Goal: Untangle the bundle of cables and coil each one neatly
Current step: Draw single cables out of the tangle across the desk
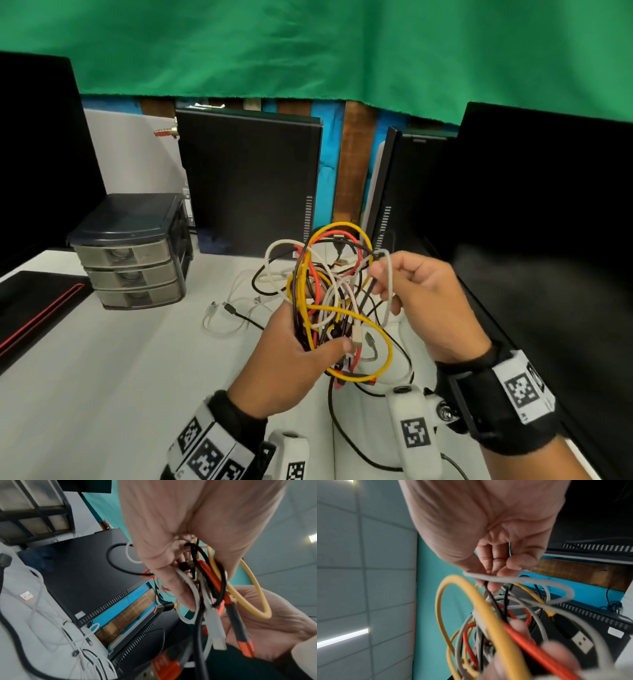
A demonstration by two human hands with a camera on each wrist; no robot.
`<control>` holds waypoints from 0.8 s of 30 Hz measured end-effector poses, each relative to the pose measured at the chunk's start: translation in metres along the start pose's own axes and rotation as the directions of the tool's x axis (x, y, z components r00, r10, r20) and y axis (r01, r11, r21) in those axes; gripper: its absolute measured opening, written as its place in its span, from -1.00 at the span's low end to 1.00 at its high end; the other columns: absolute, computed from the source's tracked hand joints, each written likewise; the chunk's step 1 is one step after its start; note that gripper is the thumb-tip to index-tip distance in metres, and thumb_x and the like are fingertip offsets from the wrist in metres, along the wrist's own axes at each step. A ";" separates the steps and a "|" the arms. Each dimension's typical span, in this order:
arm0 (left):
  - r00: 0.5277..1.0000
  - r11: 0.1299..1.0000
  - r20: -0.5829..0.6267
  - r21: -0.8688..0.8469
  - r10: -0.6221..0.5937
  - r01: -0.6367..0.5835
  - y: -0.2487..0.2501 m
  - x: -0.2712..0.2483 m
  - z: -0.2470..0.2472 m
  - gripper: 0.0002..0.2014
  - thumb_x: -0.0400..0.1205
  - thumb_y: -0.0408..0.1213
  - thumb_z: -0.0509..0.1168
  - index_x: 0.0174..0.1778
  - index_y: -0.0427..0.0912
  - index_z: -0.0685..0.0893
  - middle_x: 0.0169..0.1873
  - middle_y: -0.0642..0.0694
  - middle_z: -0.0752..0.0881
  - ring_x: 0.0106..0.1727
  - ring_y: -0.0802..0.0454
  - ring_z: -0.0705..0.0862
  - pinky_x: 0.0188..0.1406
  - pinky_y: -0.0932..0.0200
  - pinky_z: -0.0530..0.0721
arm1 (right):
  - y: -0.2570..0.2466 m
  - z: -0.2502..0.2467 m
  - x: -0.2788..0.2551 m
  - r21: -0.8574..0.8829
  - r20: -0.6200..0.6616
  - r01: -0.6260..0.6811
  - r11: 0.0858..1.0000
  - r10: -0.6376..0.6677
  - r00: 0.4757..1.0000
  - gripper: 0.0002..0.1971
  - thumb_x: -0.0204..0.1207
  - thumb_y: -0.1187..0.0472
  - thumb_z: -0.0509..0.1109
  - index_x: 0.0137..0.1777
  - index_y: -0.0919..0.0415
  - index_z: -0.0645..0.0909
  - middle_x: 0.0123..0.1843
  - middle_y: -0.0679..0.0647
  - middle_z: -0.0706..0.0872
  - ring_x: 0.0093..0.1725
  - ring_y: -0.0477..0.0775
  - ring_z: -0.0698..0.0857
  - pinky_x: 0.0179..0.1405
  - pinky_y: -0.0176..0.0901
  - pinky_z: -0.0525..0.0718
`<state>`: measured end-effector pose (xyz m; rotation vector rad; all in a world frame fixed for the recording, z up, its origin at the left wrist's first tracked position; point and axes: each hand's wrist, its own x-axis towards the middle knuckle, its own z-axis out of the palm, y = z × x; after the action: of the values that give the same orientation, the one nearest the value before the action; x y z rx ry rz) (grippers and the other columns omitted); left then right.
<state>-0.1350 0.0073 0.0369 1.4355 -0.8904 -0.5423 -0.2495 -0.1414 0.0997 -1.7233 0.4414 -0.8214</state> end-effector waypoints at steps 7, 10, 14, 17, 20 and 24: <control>1.000 0.989 -0.001 0.148 -0.027 0.027 -0.010 -0.005 -0.004 -0.61 0.49 -0.29 0.58 0.14 0.10 0.61 -0.03 0.21 0.81 0.04 0.23 0.79 0.19 0.08 0.74 | 0.012 -0.006 0.008 0.075 -0.069 -0.116 0.990 0.122 0.990 -0.90 0.57 0.29 0.47 -0.16 0.25 0.77 -0.36 0.07 0.75 -0.37 -0.05 0.67 -0.45 -0.28 0.60; 0.999 0.986 -0.032 0.164 -0.008 0.013 -0.012 -0.006 -0.003 -0.60 0.49 -0.28 0.58 0.14 0.13 0.60 -0.03 0.30 0.79 0.04 0.31 0.76 0.13 0.23 0.72 | 0.014 0.000 0.007 0.177 -0.098 -0.101 0.979 0.120 0.988 -0.96 0.56 0.36 0.47 -0.11 0.31 0.72 -0.32 0.14 0.80 -0.39 0.01 0.73 -0.46 -0.26 0.65; 0.999 0.977 0.041 0.208 0.036 -0.044 -0.011 -0.009 0.003 -0.62 0.53 -0.27 0.54 0.16 0.14 0.59 -0.02 0.24 0.79 0.03 0.30 0.75 0.07 0.36 0.67 | 0.021 0.018 0.000 0.168 -0.131 -0.019 0.986 0.041 0.991 -0.93 0.53 0.38 0.50 -0.19 0.35 0.72 -0.33 0.23 0.80 -0.39 0.10 0.72 -0.43 -0.20 0.67; 0.995 0.943 0.082 0.325 0.053 -0.077 -0.012 -0.012 0.008 -0.72 0.56 -0.13 0.49 0.15 0.09 0.64 -0.04 0.12 0.78 0.01 0.27 0.73 0.06 0.31 0.67 | 0.028 0.027 -0.002 0.044 -0.130 0.002 0.999 0.003 0.991 -0.91 0.51 0.35 0.54 -0.23 0.30 0.77 -0.27 0.19 0.84 -0.31 0.10 0.80 -0.30 -0.13 0.72; 0.994 0.923 0.034 0.371 0.101 -0.106 -0.020 -0.008 0.004 -0.84 0.59 -0.12 0.45 0.07 0.05 0.70 -0.11 0.08 0.80 -0.05 0.16 0.75 0.03 0.11 0.70 | 0.026 0.019 0.001 -0.121 -0.044 0.049 0.991 -0.054 0.998 -0.86 0.56 0.30 0.50 -0.21 0.26 0.82 -0.27 0.14 0.83 -0.27 0.01 0.76 -0.28 -0.11 0.70; 0.953 0.827 -0.018 0.502 0.301 -0.252 -0.025 0.005 -0.010 -0.89 0.57 -0.20 0.34 -0.02 -0.03 0.71 -0.29 0.03 0.74 -0.22 -0.02 0.71 -0.17 -0.12 0.69 | 0.015 -0.002 0.005 -0.209 -0.130 0.116 0.971 -0.145 0.981 -0.81 0.59 0.37 0.43 -0.19 0.14 0.79 -0.30 0.01 0.81 -0.31 -0.14 0.73 -0.32 -0.30 0.64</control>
<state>-0.1195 0.0064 0.0147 1.7335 -1.1926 -0.0120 -0.2455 -0.1507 0.0874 -1.9022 0.5271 -1.0309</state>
